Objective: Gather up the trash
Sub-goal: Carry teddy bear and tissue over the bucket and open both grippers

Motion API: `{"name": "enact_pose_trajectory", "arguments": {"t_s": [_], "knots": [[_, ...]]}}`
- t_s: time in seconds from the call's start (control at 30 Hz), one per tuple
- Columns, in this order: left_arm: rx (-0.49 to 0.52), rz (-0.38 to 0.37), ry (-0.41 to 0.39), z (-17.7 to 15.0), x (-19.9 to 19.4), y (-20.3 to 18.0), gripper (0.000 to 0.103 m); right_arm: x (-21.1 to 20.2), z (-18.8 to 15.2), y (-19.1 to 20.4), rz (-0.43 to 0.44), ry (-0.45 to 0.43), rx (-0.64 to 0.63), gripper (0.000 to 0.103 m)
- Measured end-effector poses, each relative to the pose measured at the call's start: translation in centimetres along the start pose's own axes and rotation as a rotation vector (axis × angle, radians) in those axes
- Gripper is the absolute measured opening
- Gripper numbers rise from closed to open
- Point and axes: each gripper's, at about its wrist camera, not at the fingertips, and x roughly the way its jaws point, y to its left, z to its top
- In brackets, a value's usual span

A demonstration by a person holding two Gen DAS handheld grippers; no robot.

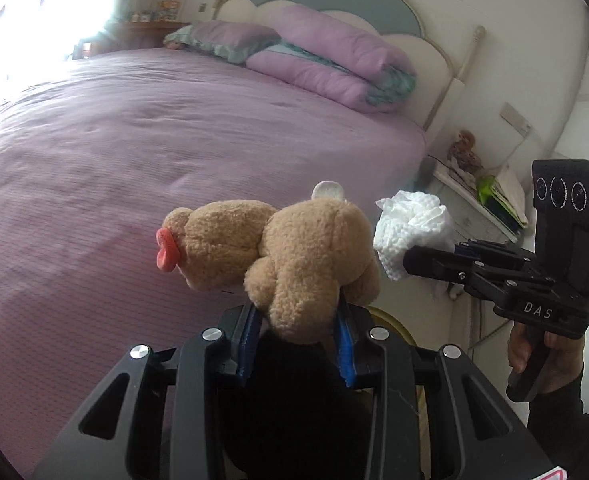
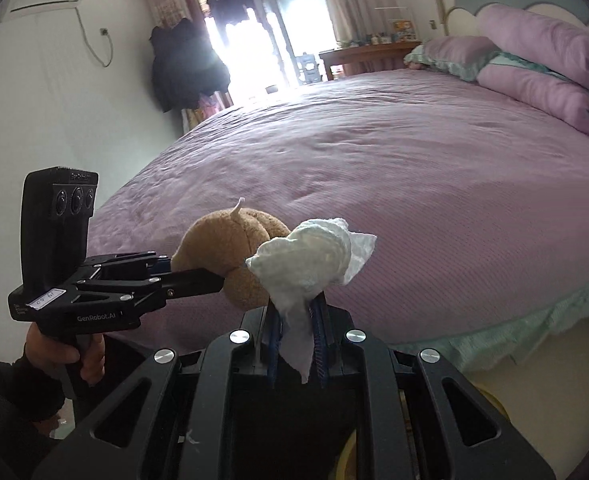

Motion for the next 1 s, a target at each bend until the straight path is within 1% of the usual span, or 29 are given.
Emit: {"name": "enact_pose_trajectory", "arguments": {"t_s": [0.2,0.3,0.47,0.53,0.6,0.63,0.67,0.73,0.8,0.83,0.87,0.93,1.0], "knots": [[0.108,-0.138,0.118,-1.6,5.1,-6.8,0.033,-5.0,-3.7,-3.5,-0.117,-0.039,0.109,0.015],[0.145,-0.185,0.175,-2.4,7.3,-9.3,0.033,-6.6,-5.7,-5.1,-0.160,-0.034,0.167,0.015],[0.199,-0.242,0.294,-4.0,12.0,-12.7,0.033,-7.9,-9.2,-7.7,-0.214,-0.001,0.253,0.015],[0.223,-0.242,0.344,-4.8,14.2,-13.6,0.034,-7.9,-10.3,-8.7,-0.229,0.013,0.279,0.015],[0.241,-0.226,0.370,-5.3,15.8,-13.8,0.041,-7.6,-11.1,-9.5,-0.240,0.035,0.307,0.015],[0.237,-0.214,0.376,-5.3,16.7,-13.6,0.061,-7.6,-11.6,-10.1,-0.242,0.043,0.322,0.016],[0.232,-0.200,0.388,-5.6,17.5,-13.4,0.079,-7.4,-11.9,-10.5,-0.241,0.051,0.339,0.016],[0.220,-0.175,0.399,-5.5,18.7,-13.0,0.082,-7.0,-12.5,-11.2,-0.240,0.066,0.359,0.016],[0.206,-0.150,0.434,-5.6,19.9,-12.6,0.083,-6.6,-13.1,-11.6,-0.235,0.078,0.373,0.016],[0.194,-0.147,0.443,-5.7,20.4,-12.5,0.086,-6.4,-13.2,-11.7,-0.232,0.083,0.379,0.016],[0.186,-0.138,0.457,-5.7,20.7,-12.1,0.086,-6.2,-13.4,-11.9,-0.228,0.090,0.383,0.016],[0.181,-0.134,0.477,-5.8,21.0,-11.6,0.086,-6.0,-13.7,-12.1,-0.227,0.101,0.391,0.017],[0.187,-0.134,0.480,-5.8,21.0,-11.4,0.086,-5.7,-14.0,-12.3,-0.223,0.115,0.398,0.017]]}}
